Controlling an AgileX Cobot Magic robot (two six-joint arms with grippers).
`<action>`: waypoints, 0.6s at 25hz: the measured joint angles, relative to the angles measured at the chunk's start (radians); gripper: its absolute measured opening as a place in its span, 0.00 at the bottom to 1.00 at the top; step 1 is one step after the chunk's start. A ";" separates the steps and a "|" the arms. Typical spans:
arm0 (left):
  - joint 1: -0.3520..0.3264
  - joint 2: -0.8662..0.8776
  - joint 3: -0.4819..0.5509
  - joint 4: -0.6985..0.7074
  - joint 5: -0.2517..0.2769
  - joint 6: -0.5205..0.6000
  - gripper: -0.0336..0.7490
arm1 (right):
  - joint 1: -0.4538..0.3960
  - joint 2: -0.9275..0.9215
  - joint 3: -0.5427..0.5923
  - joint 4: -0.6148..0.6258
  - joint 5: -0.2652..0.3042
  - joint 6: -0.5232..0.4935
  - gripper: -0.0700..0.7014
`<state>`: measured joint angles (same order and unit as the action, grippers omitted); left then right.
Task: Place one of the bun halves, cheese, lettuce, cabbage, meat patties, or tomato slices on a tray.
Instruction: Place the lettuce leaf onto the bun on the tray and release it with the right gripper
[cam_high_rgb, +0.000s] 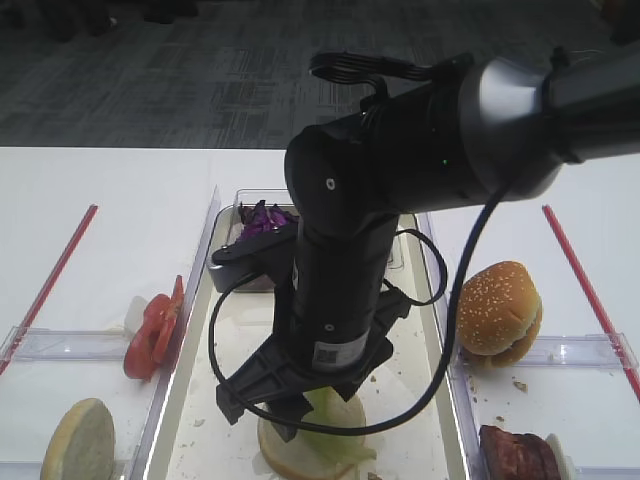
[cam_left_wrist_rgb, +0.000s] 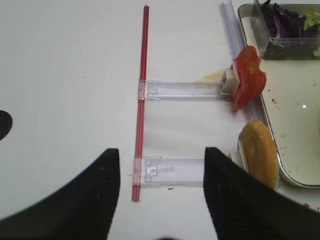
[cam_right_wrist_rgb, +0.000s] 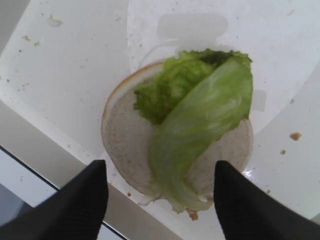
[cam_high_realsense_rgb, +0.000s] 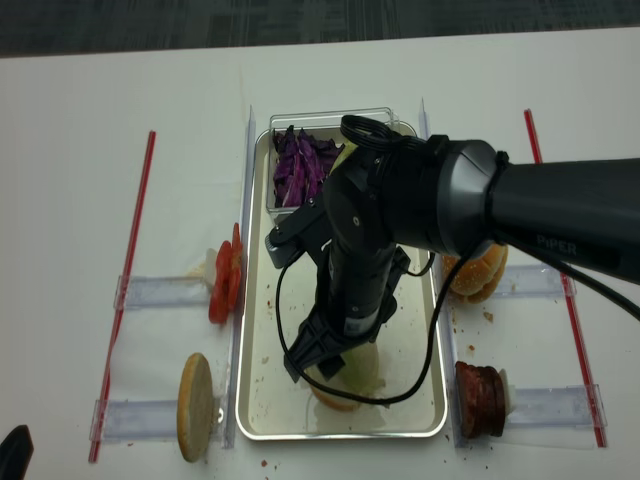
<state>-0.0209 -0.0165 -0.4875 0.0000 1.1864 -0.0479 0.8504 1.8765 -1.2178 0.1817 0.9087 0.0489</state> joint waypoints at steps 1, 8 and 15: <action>0.000 0.000 0.000 0.000 0.000 0.000 0.50 | 0.000 0.000 0.000 0.000 0.002 0.006 0.70; 0.000 0.000 0.000 0.000 0.000 0.000 0.50 | 0.000 0.000 -0.008 0.010 0.072 0.035 0.70; 0.000 0.000 0.000 0.000 0.000 0.000 0.50 | 0.000 0.000 -0.142 0.010 0.218 0.037 0.70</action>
<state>-0.0209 -0.0165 -0.4875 0.0000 1.1864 -0.0479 0.8504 1.8765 -1.3594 0.1921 1.1263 0.0855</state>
